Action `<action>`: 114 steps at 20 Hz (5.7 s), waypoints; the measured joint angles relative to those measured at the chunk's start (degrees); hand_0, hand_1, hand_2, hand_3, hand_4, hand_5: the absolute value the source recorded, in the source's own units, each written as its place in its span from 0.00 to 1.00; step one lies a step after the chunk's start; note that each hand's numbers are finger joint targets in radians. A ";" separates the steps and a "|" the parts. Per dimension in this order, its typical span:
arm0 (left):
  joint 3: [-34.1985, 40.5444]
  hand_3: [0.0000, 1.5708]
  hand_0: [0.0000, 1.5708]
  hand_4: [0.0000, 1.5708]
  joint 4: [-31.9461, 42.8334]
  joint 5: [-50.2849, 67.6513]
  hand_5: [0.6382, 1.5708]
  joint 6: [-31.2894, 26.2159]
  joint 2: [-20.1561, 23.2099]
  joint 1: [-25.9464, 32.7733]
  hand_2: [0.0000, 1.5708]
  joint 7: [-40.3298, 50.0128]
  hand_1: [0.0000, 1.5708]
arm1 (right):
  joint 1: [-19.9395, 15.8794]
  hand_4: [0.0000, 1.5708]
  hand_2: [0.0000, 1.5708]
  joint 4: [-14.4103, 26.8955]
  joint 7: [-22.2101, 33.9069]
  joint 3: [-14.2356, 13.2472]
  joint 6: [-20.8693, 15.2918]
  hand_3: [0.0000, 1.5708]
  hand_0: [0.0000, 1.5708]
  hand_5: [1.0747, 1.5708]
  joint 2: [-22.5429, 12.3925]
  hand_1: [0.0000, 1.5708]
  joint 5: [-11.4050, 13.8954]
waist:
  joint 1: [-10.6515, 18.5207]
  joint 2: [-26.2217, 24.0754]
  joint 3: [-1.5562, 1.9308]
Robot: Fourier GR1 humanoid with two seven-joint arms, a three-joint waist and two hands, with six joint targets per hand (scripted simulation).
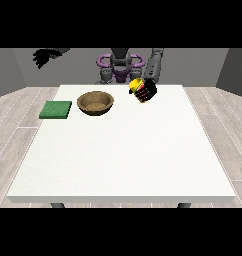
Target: Pick the cup and pour the ball into the bowl, then pick the bowl and place it on the pad
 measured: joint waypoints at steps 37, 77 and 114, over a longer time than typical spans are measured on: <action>-40.53 0.91 0.00 0.48 -0.76 -55.48 0.99 -26.20 -3.66 -27.13 0.76 68.80 0.00 | -10.53 0.45 0.00 14.64 2.99 2.02 -3.86 0.00 0.00 0.99 -0.20 0.00 4.88 | 1.81 -7.54 -0.09; 23.71 0.00 0.00 0.15 -29.22 41.37 0.93 -48.32 26.79 -15.70 0.00 40.66 0.00 | -17.54 0.00 0.00 23.36 -5.84 2.44 -19.31 0.00 0.00 1.00 11.86 0.00 7.63 | 17.81 11.36 -0.13; 33.56 0.00 0.00 0.45 -14.92 47.05 0.99 -57.54 39.71 -9.44 0.00 36.86 0.00 | -25.66 0.63 1.00 24.66 18.08 5.34 -30.45 1.00 1.00 0.99 -0.63 1.00 11.75 | 12.67 6.52 -0.26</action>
